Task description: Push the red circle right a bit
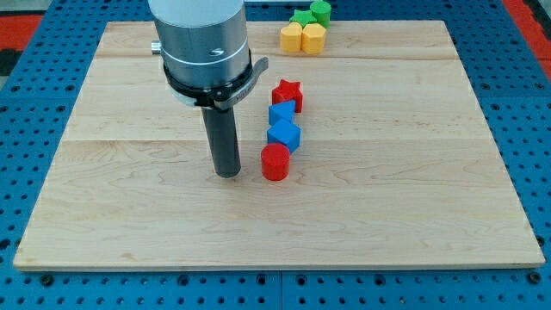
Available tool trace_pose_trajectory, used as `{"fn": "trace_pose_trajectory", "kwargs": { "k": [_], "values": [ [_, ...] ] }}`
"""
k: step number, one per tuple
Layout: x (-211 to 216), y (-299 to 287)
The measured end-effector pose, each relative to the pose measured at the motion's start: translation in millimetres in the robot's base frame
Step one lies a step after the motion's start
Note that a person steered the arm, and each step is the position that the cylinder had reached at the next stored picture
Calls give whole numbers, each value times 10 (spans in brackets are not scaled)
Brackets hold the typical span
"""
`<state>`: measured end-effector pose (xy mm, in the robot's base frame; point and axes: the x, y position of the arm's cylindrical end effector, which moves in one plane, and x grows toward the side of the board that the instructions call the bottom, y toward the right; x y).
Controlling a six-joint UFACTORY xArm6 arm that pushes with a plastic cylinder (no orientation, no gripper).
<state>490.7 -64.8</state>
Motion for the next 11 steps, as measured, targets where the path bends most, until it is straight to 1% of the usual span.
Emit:
{"fn": "trace_pose_trajectory", "kwargs": {
  "k": [5,10,11],
  "values": [
    [-5,150],
    [-23,554],
    [-99,385]
  ]
}}
